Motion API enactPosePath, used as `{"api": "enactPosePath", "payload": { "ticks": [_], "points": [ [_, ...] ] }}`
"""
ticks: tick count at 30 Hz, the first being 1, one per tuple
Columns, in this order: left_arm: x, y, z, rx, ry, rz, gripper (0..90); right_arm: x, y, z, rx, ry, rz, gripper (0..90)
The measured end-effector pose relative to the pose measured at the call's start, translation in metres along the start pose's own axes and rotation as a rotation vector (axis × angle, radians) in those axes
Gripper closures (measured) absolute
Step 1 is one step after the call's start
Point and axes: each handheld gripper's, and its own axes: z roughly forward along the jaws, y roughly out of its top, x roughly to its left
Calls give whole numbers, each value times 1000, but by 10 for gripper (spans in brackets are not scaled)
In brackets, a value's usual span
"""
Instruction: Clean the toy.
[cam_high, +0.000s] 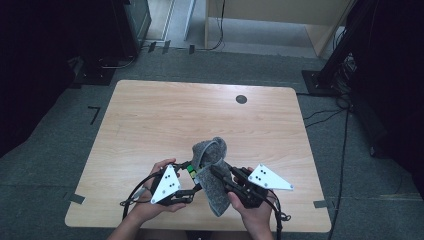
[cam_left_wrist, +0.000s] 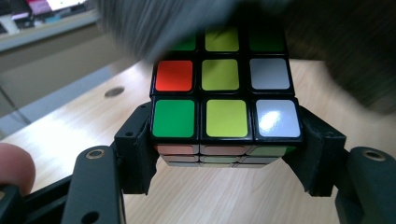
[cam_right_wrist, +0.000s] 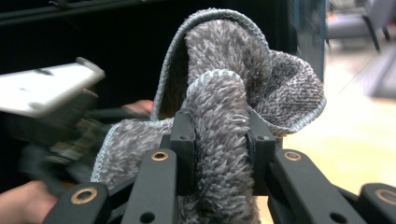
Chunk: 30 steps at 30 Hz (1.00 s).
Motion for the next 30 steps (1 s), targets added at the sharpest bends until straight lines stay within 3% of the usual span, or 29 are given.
{"api": "enactPosePath", "payload": {
  "ticks": [2, 3, 5, 6, 9, 12, 13, 15, 17, 18, 20, 21, 22, 23, 25, 26, 28, 30],
  "points": [
    [1, 2, -2, 3, 19, 11, 340, -14, -9, 2, -5, 3, 104, 713],
    [2, 1, -2, -1, 20, 10, 339, -20, -13, 4, 18, -13, 129, 714],
    [5, 1, -5, -45, -8, -26, 340, -29, -18, 9, 137, -120, 100, 718],
    [5, 2, -6, -49, -6, -27, 340, -33, -21, 10, 179, -145, 103, 718],
    [3, -1, -2, -2, 28, 23, 340, -38, -20, 5, 107, -100, 166, 717],
    [1, -5, 2, 36, 42, 50, 340, -23, -4, -5, -18, -49, 114, 715],
    [0, -5, 3, 43, 46, 51, 340, -15, 0, -7, -34, -26, 77, 714],
    [-2, -5, 6, 47, 49, 58, 340, 3, 6, -4, -19, 33, -11, 707],
    [-7, -4, 6, 60, 51, 94, 340, 19, 4, 5, 49, 97, -64, 703],
    [-9, -3, 6, 59, 53, 112, 340, 24, 1, 11, 95, 98, -82, 703],
    [-12, 0, 6, 65, 67, 132, 341, 26, -7, 17, 134, 75, -117, 704],
    [-12, 0, 5, 70, 65, 141, 342, 22, -8, 16, 115, 77, -103, 705],
    [-12, 0, 4, 70, 58, 142, 342, 17, -7, 14, 108, 51, -85, 707],
    [-12, 0, 4, 63, 51, 140, 342, 11, -5, 12, 97, 3, -82, 708],
    [-11, 0, 3, 51, 43, 131, 342, -2, -2, 6, 107, -165, -117, 708],
    [-10, 1, 3, 48, 42, 126, 342, -8, -2, 2, 105, -210, -91, 708],
    [-10, 0, 4, 51, 46, 123, 342, -16, -2, -5, 71, -206, -32, 706],
    [-9, -2, 6, 63, 51, 120, 342, -9, 0, -5, 35, -150, -51, 703]
  ]
}}
